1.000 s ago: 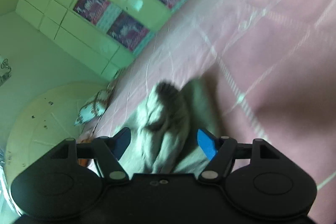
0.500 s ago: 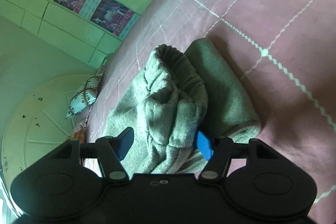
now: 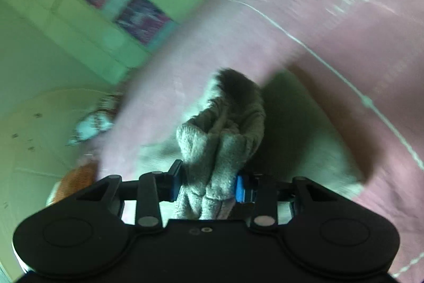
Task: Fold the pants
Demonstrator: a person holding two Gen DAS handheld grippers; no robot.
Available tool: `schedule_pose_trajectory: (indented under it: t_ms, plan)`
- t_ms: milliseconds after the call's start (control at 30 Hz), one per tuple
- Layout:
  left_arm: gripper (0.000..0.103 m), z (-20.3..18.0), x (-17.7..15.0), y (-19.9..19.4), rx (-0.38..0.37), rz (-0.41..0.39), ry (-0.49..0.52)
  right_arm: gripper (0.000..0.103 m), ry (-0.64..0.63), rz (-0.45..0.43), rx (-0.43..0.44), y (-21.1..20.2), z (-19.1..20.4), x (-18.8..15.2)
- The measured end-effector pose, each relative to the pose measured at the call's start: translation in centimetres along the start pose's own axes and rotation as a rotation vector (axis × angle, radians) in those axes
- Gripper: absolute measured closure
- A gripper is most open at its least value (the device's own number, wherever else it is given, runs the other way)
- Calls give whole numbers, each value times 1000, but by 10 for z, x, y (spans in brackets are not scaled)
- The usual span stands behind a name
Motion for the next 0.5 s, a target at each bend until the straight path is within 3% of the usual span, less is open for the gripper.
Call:
schedule_pose_trajectory:
  t_ms: [100, 200, 267, 300, 333, 400, 467, 500]
  plan:
    - [21, -4, 6, 5, 43, -2, -7, 75, -63, -20, 65, -5, 37, 5]
    - [21, 13, 20, 4, 132, -40, -72, 75, -104, -41, 118, -12, 67, 18]
    - [21, 27, 18, 9, 213, -20, -61, 75, -147, -70, 158, -22, 84, 30]
    - [20, 33, 14, 10, 225, -12, -72, 75, -163, -96, 166, -29, 87, 35]
    - [20, 35, 10, 10, 179, -18, -105, 75, -179, -127, 172, -37, 87, 42]
    - [20, 36, 6, 10, 181, -18, -110, 76, -182, -140, 144, -46, 67, 45]
    - [20, 39, 1, 12, 178, -7, -152, 76, -132, -129, 52, -43, 10, 34]
    - [20, 41, -3, 14, 172, 1, -175, 77, -49, -103, -1, -37, -27, 25]
Point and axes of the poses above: each gripper's, at about its wrist camera, not at the fingertips, and y roughly the way its jaws point, z to its left, x to its top, the point moved 10 cm from there along y, roughly the way its jaws point, and after that the axes turned 9 degrees about x, right-handed, at the moved point
